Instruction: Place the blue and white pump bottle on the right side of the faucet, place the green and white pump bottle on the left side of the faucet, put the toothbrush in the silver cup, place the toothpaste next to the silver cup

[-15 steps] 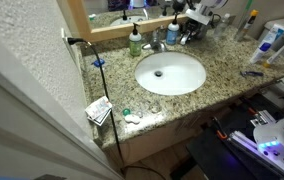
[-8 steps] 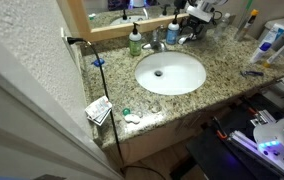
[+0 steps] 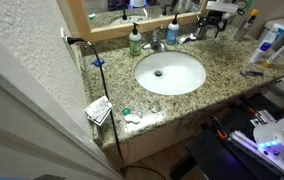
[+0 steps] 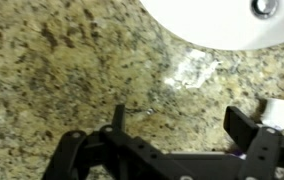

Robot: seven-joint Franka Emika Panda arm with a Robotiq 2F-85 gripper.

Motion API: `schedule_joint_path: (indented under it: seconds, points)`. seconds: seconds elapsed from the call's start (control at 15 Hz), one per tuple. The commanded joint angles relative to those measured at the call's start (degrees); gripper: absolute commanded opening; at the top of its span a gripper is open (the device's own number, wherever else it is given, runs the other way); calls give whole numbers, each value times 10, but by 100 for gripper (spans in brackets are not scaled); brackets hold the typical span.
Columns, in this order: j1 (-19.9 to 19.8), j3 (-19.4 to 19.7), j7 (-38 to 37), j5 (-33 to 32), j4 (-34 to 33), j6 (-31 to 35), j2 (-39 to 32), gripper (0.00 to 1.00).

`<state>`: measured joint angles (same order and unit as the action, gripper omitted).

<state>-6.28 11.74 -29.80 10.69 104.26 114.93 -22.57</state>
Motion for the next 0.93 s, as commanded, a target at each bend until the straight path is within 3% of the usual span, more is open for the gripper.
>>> schedule_joint_path:
  seconds: [0.0,0.27,0.53,0.6,0.8,0.87]
  points:
    - [-12,11,45,-43,82,-79,95,100]
    - [-33,23,102,-75,126,-154,163,100]
    - [-62,34,151,-33,138,-219,208,100]
    - [-56,28,130,-54,117,-199,181,100]
    - [-63,31,138,-43,123,-217,200,100]
    - [-62,30,107,-39,115,-199,185,100]
